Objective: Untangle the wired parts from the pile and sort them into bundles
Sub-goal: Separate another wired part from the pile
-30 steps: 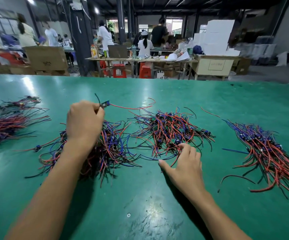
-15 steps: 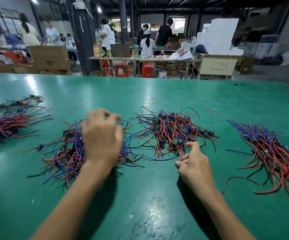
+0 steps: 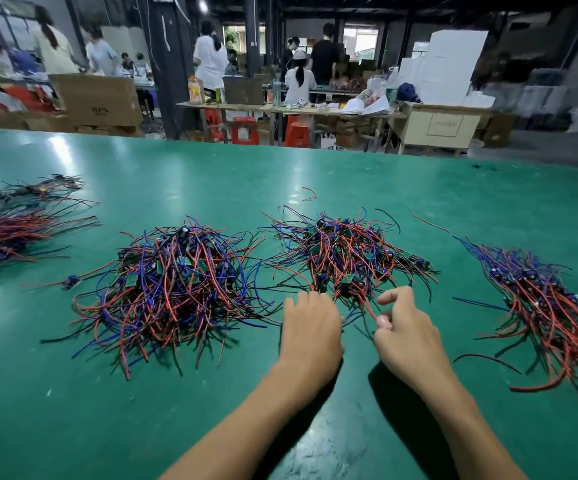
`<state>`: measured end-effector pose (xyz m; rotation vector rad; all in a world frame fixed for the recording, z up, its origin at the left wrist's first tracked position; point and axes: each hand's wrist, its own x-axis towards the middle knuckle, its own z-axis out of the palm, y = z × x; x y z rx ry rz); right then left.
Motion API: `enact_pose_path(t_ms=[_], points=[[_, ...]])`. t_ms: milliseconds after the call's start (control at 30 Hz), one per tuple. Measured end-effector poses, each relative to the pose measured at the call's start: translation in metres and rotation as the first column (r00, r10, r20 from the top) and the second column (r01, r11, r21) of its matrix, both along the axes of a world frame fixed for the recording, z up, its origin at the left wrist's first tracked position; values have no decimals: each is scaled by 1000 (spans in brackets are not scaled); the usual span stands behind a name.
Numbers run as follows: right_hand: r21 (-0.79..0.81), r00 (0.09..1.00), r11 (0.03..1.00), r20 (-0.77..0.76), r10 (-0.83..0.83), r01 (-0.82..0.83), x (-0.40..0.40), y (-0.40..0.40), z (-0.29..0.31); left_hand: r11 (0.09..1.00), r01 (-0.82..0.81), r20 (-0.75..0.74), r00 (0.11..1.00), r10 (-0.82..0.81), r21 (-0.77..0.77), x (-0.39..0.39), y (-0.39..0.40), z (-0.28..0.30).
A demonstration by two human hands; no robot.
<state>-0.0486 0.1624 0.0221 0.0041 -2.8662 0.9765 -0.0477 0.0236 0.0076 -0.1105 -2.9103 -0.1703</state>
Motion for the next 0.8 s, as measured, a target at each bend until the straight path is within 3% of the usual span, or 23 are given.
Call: enact_pose_path(t_ms=[67, 167, 267, 300, 333, 400, 500, 600, 667, 733, 800], points=[[-238, 999, 971, 47, 5, 7, -2, 0, 2, 960, -34, -30, 999, 44, 278, 3, 5, -1], [-584, 992, 812, 106, 63, 11, 1, -4, 8, 729, -18, 6, 1000, 19, 684, 6, 6, 0], [-814, 982, 581, 97, 162, -15, 4, -10, 9, 247, -22, 39, 997, -65, 969, 9, 7, 4], [-857, 979, 515, 85, 184, -23, 4, -12, 8, 120, -54, 65, 994, -93, 991, 9, 7, 4], [-867, 981, 497, 65, 181, -34, 4, -14, 7, 56, -92, 98, 989, -111, 994, 8, 8, 6], [-826, 988, 557, 8, 156, -81, 3, -17, 2, 59, -130, 137, 981, -138, 990, 6, 7, 9], [-736, 986, 661, -56, 155, -146, 4, -19, -2, 72, -67, 78, 986, -150, 995, 8, 6, 11], [-769, 984, 619, -68, 166, -158, 3, -16, 1, 76, -36, 46, 990, -133, 996, 10, 4, 12], [-783, 996, 619, -5, 94, -62, 1, -13, 5, 81, -4, 16, 989, -148, 997, 12, 3, 16], [-748, 997, 663, 71, 42, 26, -3, -11, 3, 40, 17, -8, 978, -209, 999, 14, 1, 22], [-762, 989, 643, 141, 50, 76, -7, -12, 3, 28, 23, -13, 944, -329, 999, 16, -2, 24]])
